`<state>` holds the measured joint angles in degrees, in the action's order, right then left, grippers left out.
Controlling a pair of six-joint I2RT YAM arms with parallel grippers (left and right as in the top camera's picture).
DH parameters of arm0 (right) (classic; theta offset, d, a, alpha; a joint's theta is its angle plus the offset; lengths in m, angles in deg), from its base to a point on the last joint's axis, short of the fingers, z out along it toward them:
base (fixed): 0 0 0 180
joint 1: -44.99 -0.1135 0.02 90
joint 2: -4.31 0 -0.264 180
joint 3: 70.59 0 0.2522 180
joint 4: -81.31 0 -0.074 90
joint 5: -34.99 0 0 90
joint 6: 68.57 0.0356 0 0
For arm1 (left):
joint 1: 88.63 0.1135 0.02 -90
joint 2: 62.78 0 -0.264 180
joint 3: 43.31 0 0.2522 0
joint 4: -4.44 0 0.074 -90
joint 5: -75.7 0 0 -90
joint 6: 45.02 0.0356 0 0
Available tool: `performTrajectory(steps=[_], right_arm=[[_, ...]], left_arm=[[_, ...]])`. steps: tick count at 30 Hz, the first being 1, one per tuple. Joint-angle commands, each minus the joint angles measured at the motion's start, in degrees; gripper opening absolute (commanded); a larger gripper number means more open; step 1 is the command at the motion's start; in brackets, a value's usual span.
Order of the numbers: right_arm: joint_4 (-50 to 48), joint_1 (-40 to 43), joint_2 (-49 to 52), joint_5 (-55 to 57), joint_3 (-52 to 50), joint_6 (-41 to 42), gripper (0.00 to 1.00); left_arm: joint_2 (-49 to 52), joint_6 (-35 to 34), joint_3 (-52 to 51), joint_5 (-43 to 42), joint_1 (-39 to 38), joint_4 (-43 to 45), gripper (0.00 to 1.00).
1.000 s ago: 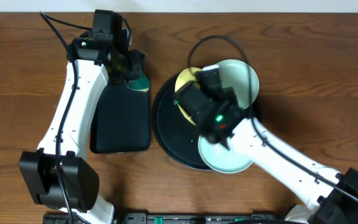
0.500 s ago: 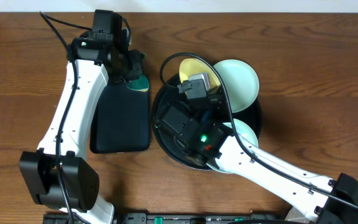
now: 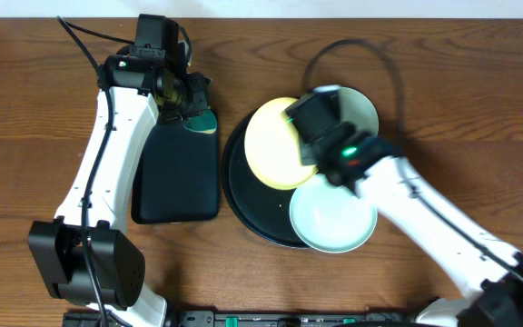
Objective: Clean dirty plates on tray and stack at the side
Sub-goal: 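Lift the yellow plate with the right gripper and carry it right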
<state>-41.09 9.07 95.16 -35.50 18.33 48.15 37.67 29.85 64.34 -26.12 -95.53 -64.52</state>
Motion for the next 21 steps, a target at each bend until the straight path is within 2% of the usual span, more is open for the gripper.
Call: performTrajectory(steps=[1, 5, 13, 16, 21], right_arm=[[0.85, 9.97, -6.54, -19.21, 0.22, -1.46, 0.01], [5.01, 22.38, -10.51, -23.96, 0.22, -3.34, 0.01], [11.63, 44.28, -11.17, -24.04, -0.74, -7.67, 0.01], [9.99, 51.74, -10.49, -23.15, -4.22, -8.79, 0.01], [3.93, 57.16, -10.21, -22.75, -12.07, -8.76, 0.01]], left_arm=[[0.17, 0.52, -0.35, 2.05, 0.09, -0.28, 0.07], [0.2, 0.5, -0.35, 2.03, 0.09, -0.33, 0.08], [0.2, 0.52, -0.35, 2.03, 0.09, -0.5, 0.07], [0.2, 0.52, -0.35, 2.03, 0.09, -0.5, 0.07], [0.31, 0.52, -0.35, 2.03, 0.09, -0.5, 0.08]])
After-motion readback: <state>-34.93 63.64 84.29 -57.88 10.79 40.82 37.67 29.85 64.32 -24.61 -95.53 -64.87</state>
